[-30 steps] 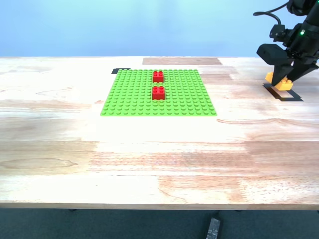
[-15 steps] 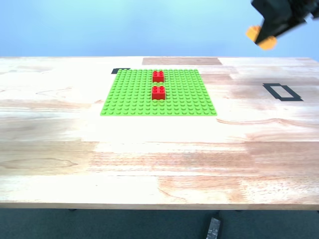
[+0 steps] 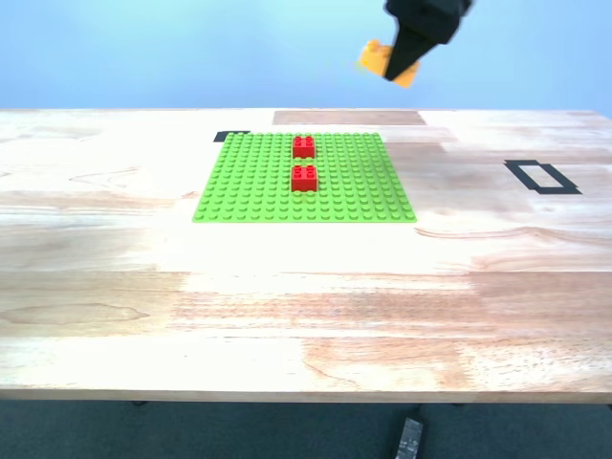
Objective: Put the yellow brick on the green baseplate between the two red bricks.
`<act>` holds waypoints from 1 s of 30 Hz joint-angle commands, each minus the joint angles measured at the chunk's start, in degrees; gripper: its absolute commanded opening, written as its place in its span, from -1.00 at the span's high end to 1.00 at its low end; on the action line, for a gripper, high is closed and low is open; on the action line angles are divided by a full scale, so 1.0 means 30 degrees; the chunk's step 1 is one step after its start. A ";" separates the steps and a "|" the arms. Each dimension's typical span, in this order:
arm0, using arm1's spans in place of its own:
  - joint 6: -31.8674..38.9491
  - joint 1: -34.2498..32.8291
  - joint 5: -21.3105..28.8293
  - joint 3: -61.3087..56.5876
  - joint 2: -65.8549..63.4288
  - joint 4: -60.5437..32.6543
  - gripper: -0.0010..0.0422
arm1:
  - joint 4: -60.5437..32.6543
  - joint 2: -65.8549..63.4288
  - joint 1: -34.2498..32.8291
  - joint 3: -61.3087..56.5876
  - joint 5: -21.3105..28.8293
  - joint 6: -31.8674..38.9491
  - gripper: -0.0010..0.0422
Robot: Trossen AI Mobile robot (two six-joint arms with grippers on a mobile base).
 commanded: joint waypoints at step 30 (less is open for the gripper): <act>0.0007 0.0015 0.0000 0.0015 -0.0109 -0.0022 0.96 | -0.2506 1.0185 0.3082 0.8459 0.1807 -0.4947 0.95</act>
